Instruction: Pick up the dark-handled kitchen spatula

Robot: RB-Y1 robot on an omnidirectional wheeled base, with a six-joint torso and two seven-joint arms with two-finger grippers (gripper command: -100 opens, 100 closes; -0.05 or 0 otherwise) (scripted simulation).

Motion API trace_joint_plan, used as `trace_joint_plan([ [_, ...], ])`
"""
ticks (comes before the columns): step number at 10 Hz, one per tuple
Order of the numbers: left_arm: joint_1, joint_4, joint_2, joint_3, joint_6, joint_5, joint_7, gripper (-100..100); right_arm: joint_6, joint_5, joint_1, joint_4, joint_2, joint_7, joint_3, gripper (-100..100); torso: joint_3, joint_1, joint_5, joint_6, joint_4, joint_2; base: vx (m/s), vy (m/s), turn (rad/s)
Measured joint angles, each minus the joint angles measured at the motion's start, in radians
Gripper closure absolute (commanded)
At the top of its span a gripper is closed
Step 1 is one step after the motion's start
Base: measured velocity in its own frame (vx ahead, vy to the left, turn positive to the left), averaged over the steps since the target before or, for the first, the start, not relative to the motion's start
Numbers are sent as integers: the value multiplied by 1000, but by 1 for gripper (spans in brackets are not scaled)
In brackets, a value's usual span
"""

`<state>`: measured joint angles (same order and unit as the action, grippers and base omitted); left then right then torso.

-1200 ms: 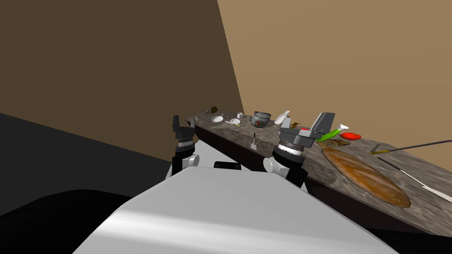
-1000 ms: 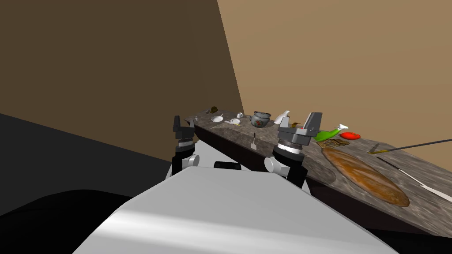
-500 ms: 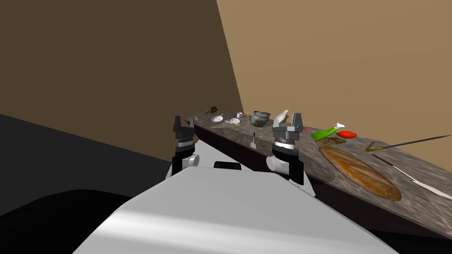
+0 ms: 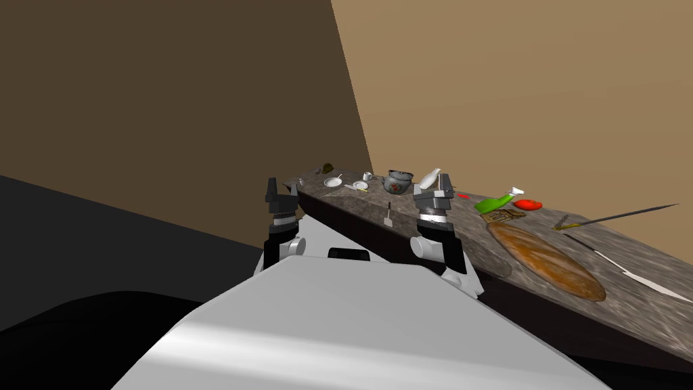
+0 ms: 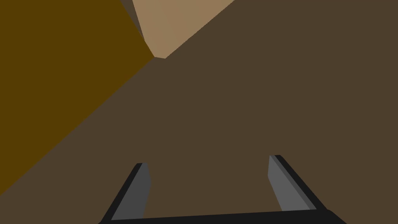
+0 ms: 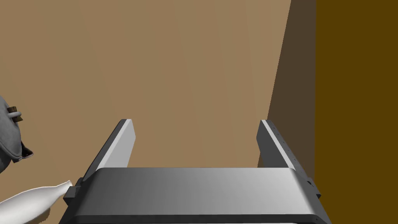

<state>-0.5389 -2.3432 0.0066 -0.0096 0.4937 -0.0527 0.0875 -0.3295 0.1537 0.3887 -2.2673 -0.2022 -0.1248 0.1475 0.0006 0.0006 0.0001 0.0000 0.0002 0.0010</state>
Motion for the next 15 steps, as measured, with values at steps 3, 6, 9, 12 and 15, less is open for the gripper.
trace_joint_plan([
  [3,0,0,0,0,0,0,0,0,79,10,-30,25,-22,-61,15,-100,0,0,0,0,0,0,-22,11,-21],
  [6,0,0,0,0,0,0,0,0,165,29,-65,60,-59,-137,45,-100,0,0,0,0,0,0,-20,15,-17],
  [9,0,0,0,0,0,0,0,0,240,40,-96,98,-80,-211,60,-100,0,0,0,0,0,0,-15,13,-12],
  [12,0,0,0,0,0,0,0,0,319,52,-128,116,-99,-272,79,-100,0,0,0,0,0,0,-14,15,-20],
  [15,0,0,0,0,0,0,0,0,414,68,-167,151,-122,-350,102,-100,0,0,0,0,0,0,-16,19,-15],
])
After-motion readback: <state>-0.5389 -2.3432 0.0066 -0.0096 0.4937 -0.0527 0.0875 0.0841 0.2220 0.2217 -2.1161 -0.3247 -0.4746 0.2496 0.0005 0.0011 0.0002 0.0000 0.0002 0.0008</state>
